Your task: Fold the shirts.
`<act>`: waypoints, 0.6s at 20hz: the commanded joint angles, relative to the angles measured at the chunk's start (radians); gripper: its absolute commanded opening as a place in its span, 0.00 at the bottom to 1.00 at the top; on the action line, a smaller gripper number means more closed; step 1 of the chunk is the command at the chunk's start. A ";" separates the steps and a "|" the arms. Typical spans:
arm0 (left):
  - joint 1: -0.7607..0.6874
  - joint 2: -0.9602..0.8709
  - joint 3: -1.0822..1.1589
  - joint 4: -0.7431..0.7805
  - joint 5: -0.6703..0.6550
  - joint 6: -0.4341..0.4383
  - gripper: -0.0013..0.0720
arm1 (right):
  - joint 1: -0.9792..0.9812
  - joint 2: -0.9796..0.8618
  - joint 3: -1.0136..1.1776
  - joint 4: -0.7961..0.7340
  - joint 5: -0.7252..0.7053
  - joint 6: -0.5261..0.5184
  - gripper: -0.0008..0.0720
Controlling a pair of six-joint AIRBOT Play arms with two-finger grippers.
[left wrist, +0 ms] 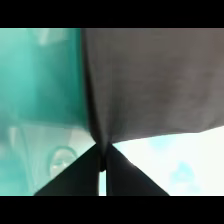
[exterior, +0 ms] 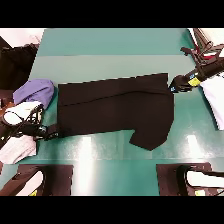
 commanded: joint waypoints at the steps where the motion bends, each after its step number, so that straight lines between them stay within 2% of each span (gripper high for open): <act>1: 0.001 0.004 0.011 -0.050 -0.006 0.027 0.05 | -0.029 0.031 -0.048 -0.002 0.011 0.000 0.51; 8: 0.001 0.007 0.111 -0.076 -0.008 0.069 0.05 | -0.235 0.266 -0.623 -0.002 -0.180 0.001 0.52; 10: 0.001 0.006 0.114 -0.080 -0.006 0.069 0.05 | -0.288 0.285 -0.743 0.005 -0.245 0.001 0.61; 12: 0.001 0.006 0.114 -0.080 -0.007 0.070 0.05 | -0.324 0.275 -0.817 0.056 -0.257 -0.015 0.61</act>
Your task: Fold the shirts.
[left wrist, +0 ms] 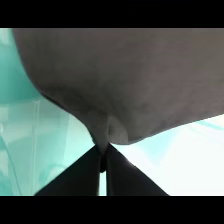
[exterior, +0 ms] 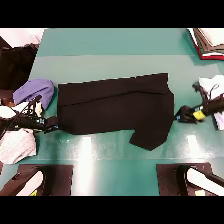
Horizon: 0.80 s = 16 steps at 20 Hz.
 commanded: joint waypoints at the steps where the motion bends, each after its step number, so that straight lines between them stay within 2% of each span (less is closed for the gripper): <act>1: 0.001 0.001 0.010 -0.008 0.000 0.009 0.05 | -0.066 0.008 -0.172 0.074 -0.052 -0.038 0.61; 8: 0.001 0.001 0.010 -0.009 -0.016 0.031 0.05 | 0.075 -0.070 -0.207 0.117 -0.120 -0.052 0.60; 9: 0.001 0.001 0.010 -0.008 -0.020 0.031 0.05 | 0.089 -0.072 -0.194 0.116 -0.122 -0.052 0.51; 11: 0.001 0.001 0.010 -0.008 -0.021 0.031 0.05 | 0.101 -0.055 -0.170 0.099 -0.124 -0.053 0.12; 12: 0.001 0.001 0.010 -0.008 -0.026 0.031 0.05 | 0.101 -0.033 -0.159 0.077 -0.121 -0.053 0.04; 16: -0.026 0.001 0.010 -0.003 -0.085 0.031 0.05 | 0.062 0.137 -0.118 -0.061 -0.006 -0.049 0.04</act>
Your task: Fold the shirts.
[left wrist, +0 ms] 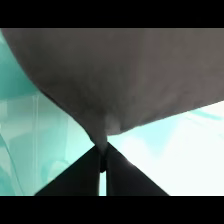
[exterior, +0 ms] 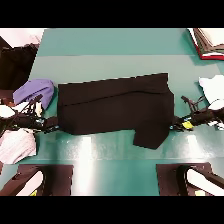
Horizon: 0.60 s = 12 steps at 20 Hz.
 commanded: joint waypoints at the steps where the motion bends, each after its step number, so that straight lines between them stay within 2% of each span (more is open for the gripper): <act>1: -0.045 0.001 0.001 0.004 -0.058 0.002 0.05 | -0.039 0.141 0.029 -0.117 0.143 0.003 0.04; 3: -0.131 0.001 0.001 0.004 -0.090 -0.001 0.05 | -0.062 0.227 0.015 -0.161 0.265 0.003 0.04; 6: -0.233 0.039 0.001 0.008 -0.105 -0.049 0.05 | -0.065 0.349 -0.031 -0.190 0.322 0.034 0.04; 10: -0.241 0.191 0.001 0.064 -0.008 -0.142 0.05 | -0.065 0.408 0.006 -0.106 0.228 0.053 0.04; 12: -0.241 0.206 0.002 0.066 0.071 -0.142 0.05 | -0.065 0.364 0.077 -0.055 0.154 0.053 0.04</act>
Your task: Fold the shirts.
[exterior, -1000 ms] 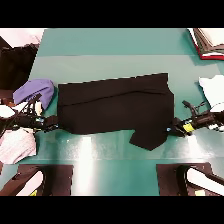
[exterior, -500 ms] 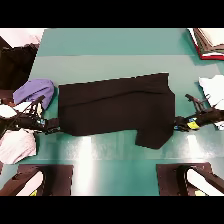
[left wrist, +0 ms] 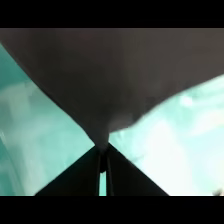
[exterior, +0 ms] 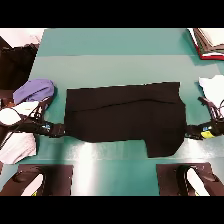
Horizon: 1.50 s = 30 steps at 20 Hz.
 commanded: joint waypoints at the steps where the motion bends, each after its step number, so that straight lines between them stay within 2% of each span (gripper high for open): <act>1: -0.013 0.050 0.002 0.023 0.140 -0.039 0.05 | -0.002 -0.038 0.097 0.074 -0.105 0.009 0.04; 6: -0.013 0.050 0.001 0.024 0.452 -0.143 0.05 | -0.002 -0.248 0.301 0.076 -0.202 0.005 0.04; 11: -0.013 -0.013 0.004 0.023 0.682 -0.195 0.05 | -0.002 -0.457 0.470 0.100 -0.253 -0.003 0.04; 15: -0.013 -0.108 0.021 0.003 0.837 -0.195 0.05 | 0.035 -0.612 0.589 0.127 -0.294 -0.004 0.04; 17: -0.013 -0.171 0.044 0.002 0.872 -0.194 0.05 | 0.079 -0.686 0.652 0.127 -0.322 -0.004 0.04; 24: -0.013 -0.345 0.135 -0.001 0.866 -0.196 0.06 | 0.187 -0.906 0.863 0.128 -0.343 -0.002 0.04; 25: -0.013 -0.349 0.135 -0.003 0.862 -0.195 0.06 | 0.195 -0.925 0.887 0.128 -0.343 -0.002 0.12; 26: -0.013 -0.349 0.135 -0.003 0.859 -0.195 0.36 | 0.197 -0.941 0.911 0.129 -0.341 -0.002 0.45; 27: -0.013 -0.349 0.136 -0.004 0.858 -0.195 0.71 | 0.197 -0.949 0.933 0.129 -0.335 -0.002 0.64; 28: -0.013 -0.348 0.137 -0.004 0.843 -0.195 0.82 | 0.197 -0.951 0.954 0.129 -0.319 -0.002 0.67; 30: -0.013 -0.343 0.137 -0.010 0.789 -0.194 0.82 | 0.167 -0.951 0.997 0.128 -0.246 -0.003 0.67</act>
